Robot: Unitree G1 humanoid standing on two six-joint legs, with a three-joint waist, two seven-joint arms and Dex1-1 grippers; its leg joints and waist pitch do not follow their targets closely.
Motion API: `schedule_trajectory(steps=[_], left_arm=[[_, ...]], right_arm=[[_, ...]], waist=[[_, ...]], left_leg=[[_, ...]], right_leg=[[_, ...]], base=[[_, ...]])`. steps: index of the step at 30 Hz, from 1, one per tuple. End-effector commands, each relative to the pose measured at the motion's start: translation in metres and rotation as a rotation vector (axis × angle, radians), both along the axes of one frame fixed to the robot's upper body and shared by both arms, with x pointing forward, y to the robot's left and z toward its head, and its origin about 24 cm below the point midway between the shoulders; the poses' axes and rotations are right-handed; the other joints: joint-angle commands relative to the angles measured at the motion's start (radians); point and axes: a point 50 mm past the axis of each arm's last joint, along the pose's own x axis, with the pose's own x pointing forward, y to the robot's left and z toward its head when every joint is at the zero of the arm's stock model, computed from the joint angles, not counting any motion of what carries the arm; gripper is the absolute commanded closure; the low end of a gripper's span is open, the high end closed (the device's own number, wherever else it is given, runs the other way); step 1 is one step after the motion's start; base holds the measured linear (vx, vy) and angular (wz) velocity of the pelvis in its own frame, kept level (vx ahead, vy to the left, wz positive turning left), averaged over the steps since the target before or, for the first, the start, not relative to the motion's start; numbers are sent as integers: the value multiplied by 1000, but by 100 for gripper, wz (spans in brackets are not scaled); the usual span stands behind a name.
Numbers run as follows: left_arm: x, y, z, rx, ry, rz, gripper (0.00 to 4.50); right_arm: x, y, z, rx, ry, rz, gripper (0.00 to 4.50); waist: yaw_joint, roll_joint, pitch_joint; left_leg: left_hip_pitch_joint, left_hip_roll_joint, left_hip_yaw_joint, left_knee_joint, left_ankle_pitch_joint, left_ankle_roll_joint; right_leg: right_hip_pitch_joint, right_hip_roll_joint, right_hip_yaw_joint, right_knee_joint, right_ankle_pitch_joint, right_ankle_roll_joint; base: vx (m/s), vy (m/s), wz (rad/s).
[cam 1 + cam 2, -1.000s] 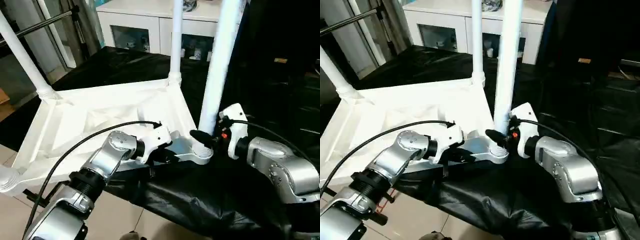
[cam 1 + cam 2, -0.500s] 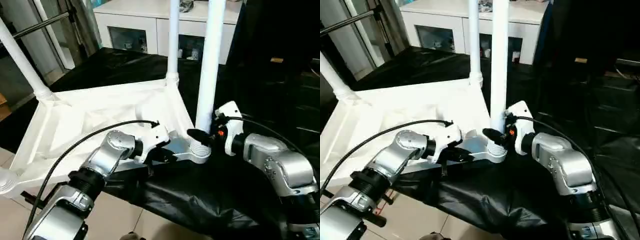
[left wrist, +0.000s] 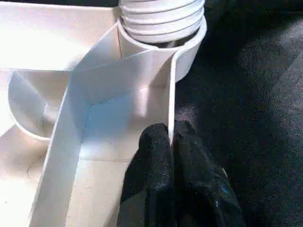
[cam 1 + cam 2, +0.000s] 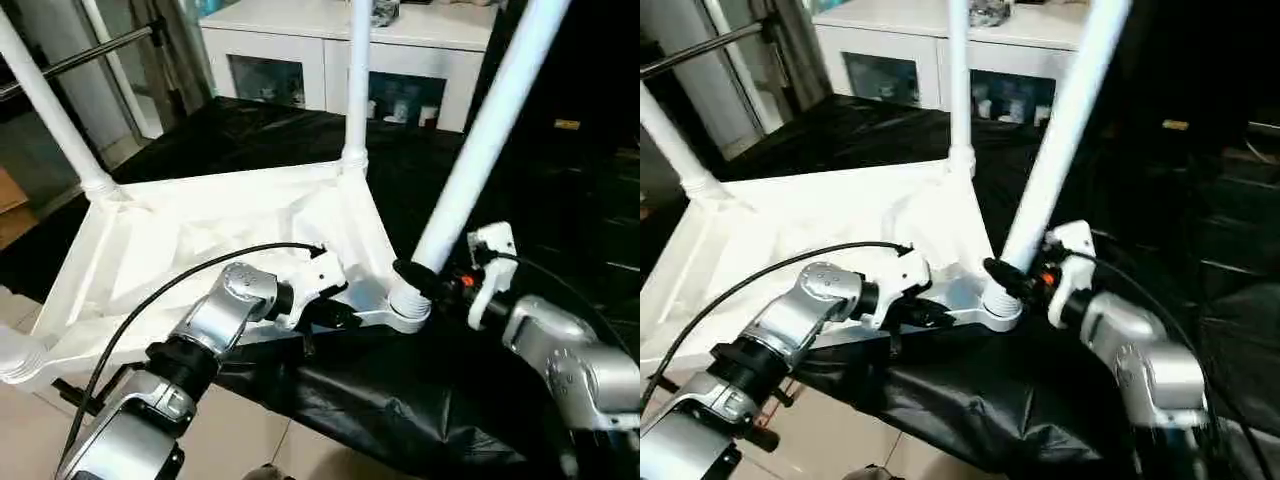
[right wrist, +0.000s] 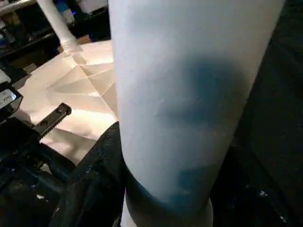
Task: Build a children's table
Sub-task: Insert table leg to table base
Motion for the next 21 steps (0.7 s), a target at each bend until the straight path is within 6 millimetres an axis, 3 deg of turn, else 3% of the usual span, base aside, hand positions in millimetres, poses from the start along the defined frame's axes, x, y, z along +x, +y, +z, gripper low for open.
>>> schedule_trajectory(steps=[1, 5, 12, 21], left_arm=[[9, 1, 12, -70, -38, 62, 450], [12, 1, 12, -72, -45, 87, 450], [12, 1, 11, -70, -50, 87, 450], [9, 0, 10, -54, -66, 51, 450]], right_arm=[[-17, -11, -38, -51, 171, -64, 260], [-25, -10, -43, -36, 151, -70, 260], [-32, -9, -42, -61, 124, -56, 260], [-22, 3, -21, -250, 36, 111, 260]], waist=[[0, -29, -53], [-3, -31, -50], [-5, -32, -45], [-5, -34, -42]], left_leg=[[11, 53, -21, -72, -166, 44], [15, 54, -23, -79, -205, 41], [23, 55, -25, -88, -244, 32], [21, 54, -26, -90, -236, 33]], right_leg=[[43, -93, 51, -99, -312, -124], [43, -97, 50, -113, -392, -99], [42, -98, 52, -120, -434, -92], [44, -97, 53, -120, -441, -81]], base=[[0, 0, 0], [0, 0, 0], [0, 0, 0], [0, 0, 0]])
